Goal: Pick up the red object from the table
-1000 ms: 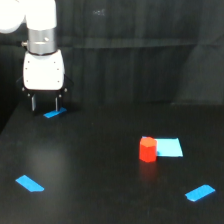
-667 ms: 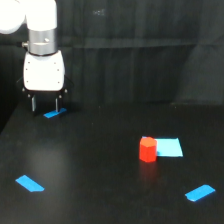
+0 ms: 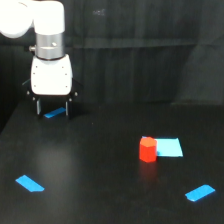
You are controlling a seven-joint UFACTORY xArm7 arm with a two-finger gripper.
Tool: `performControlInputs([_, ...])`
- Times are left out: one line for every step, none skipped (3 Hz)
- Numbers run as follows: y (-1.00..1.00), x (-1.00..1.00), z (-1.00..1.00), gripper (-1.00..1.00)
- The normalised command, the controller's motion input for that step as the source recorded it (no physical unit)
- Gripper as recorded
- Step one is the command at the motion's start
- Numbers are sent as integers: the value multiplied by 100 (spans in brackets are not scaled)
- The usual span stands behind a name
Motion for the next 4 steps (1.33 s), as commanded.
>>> performControlInputs([-57,84,-4,91])
performControlInputs([-69,90,-10,100])
performControlInputs([-42,91,-34,100])
performControlInputs([-44,97,-13,95])
